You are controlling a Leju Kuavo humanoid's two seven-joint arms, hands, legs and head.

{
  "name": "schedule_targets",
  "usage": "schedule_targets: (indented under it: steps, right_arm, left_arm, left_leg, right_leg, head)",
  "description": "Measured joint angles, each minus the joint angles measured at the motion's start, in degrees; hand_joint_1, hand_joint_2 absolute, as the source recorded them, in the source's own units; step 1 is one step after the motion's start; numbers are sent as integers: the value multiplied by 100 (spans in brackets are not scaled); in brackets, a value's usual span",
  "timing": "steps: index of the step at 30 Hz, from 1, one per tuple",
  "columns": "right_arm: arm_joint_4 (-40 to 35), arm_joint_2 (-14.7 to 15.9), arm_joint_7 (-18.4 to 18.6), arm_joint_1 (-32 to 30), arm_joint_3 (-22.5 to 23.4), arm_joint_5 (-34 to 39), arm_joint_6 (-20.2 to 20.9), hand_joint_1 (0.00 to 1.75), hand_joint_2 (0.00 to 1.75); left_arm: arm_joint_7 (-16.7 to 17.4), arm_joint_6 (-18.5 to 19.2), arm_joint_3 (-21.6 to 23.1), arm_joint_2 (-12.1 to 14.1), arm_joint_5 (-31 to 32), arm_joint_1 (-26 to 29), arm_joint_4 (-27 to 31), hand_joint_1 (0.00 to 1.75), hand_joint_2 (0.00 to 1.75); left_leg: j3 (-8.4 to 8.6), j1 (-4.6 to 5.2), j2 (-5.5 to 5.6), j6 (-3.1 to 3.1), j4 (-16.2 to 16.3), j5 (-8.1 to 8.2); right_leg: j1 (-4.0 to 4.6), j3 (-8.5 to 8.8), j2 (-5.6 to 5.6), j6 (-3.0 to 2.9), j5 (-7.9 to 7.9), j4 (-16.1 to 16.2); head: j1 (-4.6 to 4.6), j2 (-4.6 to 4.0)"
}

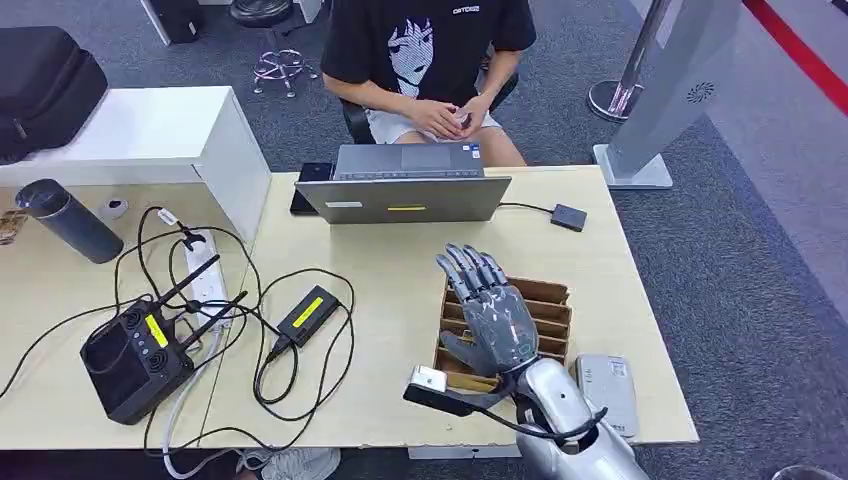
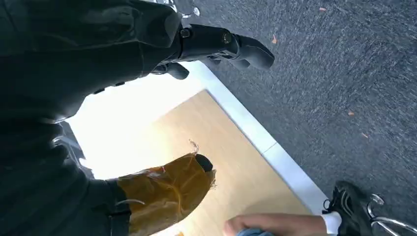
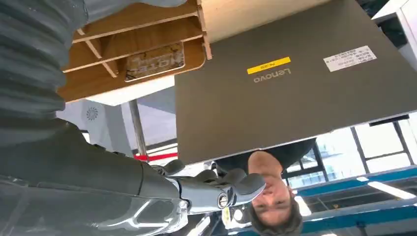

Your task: Pass the card to the sensor for recognition and then transmit it.

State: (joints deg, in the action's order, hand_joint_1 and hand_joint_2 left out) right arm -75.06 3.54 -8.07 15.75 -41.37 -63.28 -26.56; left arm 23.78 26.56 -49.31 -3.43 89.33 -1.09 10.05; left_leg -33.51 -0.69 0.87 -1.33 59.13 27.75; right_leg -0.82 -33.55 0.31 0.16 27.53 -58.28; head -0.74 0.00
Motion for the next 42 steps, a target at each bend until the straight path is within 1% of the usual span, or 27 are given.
schedule_targets:
  steps: [6, 10, 12, 15, 19, 23, 28, 40, 41, 42]
  right_arm:
    - [256, -70, 173, 201, -26, -79, 7, 0, 175]
    - [411, -107, 217, 299, -31, -140, 0, 0, 175]
    - [479, -118, 328, 349, -33, -232, -9, 0, 175]
    - [698, -138, 595, 496, -35, -439, -9, 0, 175]
    - [975, -160, 715, 685, 4, -472, 0, 0, 175]
    - [1305, -162, 770, 889, 188, -417, -9, 0, 175]
    - [1520, -162, 770, 1000, 361, -404, -18, 0, 175]
    - [1589, -155, 770, 1018, 544, -350, -28, 0, 175]
    - [1554, -151, 765, 1000, 573, -350, -28, 2, 175]
    - [1515, -142, 761, 984, 594, -352, -28, 47, 175]
  left_arm:
    - [6, 30, 13, 9, 0, -2, 0, 0, 175]
    - [9, 54, 18, 13, 0, -3, 2, 0, 175]
    - [11, 59, 22, 13, 0, -3, 0, 0, 175]
    - [41, 83, 33, 15, 0, -5, 2, 0, 175]
    - [83, 122, 37, 20, 0, -7, 2, 0, 175]
    - [105, 164, 37, 20, -2, -8, 2, 0, 175]
    - [113, 179, 37, 20, -2, -9, 2, 0, 175]
    - [144, 183, 35, 20, -11, -9, 2, 0, 175]
    - [148, 183, 33, 20, -13, -9, 2, 0, 175]
    - [153, 183, 33, 17, -17, -9, 2, 0, 175]
  left_leg:
    - [0, 0, 0, 0, 0, 0]
    - [0, 0, 0, 0, 0, 0]
    - [0, 0, 0, 0, 0, 0]
    - [0, 0, -1, 0, 0, 0]
    - [1, 0, 0, 0, 1, -1]
    - [1, 1, 0, 0, 1, -4]
    - [1, 2, 1, 0, 1, -4]
    - [2, 3, 1, 0, 2, -4]
    - [2, 3, 1, 0, 2, -4]
    - [2, 4, 0, 0, 2, -4]
  right_leg:
    - [0, 0, 0, 0, 0, 0]
    - [0, 0, 0, 0, 0, 0]
    - [0, 0, 0, 0, 0, 0]
    - [0, 0, 1, 0, 0, 0]
    - [0, 0, 0, 0, -1, 0]
    - [-1, 0, 0, -4, -4, 0]
    - [-2, 0, 0, -4, -4, 0]
    - [-2, 0, 0, -3, -4, 0]
    - [-3, 0, 0, -3, -4, 0]
    - [-4, -1, 1, -4, -4, 0]
  head:
    - [-2, 0]
    - [-2, 0]
    - [-2, 0]
    - [-2, 0]
    - [-2, 0]
    - [-2, 0]
    - [-2, 0]
    - [-2, 0]
    - [-2, 0]
    - [-2, 0]
